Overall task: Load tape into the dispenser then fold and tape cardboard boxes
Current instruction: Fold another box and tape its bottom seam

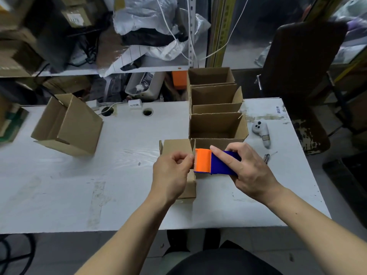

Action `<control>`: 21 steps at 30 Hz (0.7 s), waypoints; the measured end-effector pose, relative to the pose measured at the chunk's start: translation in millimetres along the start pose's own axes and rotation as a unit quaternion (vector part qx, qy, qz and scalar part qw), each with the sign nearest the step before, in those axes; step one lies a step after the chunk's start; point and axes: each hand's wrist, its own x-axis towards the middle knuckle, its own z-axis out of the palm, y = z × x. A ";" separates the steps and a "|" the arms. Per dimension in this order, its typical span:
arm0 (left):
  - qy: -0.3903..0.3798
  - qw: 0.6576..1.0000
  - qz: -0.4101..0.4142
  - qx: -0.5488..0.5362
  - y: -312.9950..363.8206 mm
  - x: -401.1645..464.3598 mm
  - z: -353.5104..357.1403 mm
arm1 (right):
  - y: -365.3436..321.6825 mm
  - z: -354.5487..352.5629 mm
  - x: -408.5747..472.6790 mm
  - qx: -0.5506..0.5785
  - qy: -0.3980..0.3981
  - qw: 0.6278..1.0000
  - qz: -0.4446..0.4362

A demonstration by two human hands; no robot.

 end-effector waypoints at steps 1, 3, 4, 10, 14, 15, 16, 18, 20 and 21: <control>0.010 1.000 -0.005 -0.012 -1.2 2.6 -5.4 | 4.0 -1.6 -2.9 -0.007 -0.003 1.000 -0.002; 0.026 0.999 -0.013 -0.042 -4.0 10.1 -20.4 | 16.4 -5.5 -10.9 -0.017 -0.010 1.000 0.009; 0.022 0.999 -0.012 -0.044 -4.7 12.7 -27.0 | 22.0 -6.7 -14.1 -0.022 -0.017 1.000 0.012; 0.016 1.000 -0.012 -0.022 -4.6 15.4 -29.4 | 24.4 -7.5 -13.6 -0.055 -0.015 0.998 0.012; 0.083 0.970 0.150 0.171 -1.4 4.9 -10.8 | 2.1 -6.5 -2.6 -0.119 -0.032 0.992 0.035; 0.099 0.932 0.242 0.251 3.1 -5.3 3.2 | -9.0 -4.2 4.0 -0.145 -0.082 0.983 0.076; 0.104 0.892 0.312 0.311 7.5 -16.3 18.7 | -18.3 -0.1 9.5 -0.170 -0.150 0.965 0.128; 0.089 0.847 0.375 0.366 20.4 -19.1 32.9 | -22.0 9.5 10.2 -0.171 -0.291 0.918 0.207; 0.113 0.862 0.346 0.353 32.4 -9.7 29.9 | -7.7 20.2 5.0 -0.086 -0.354 0.900 0.241; 0.093 0.887 0.285 0.350 36.6 -4.4 24.3 | 1.1 29.0 0.3 -0.023 -0.360 0.895 0.262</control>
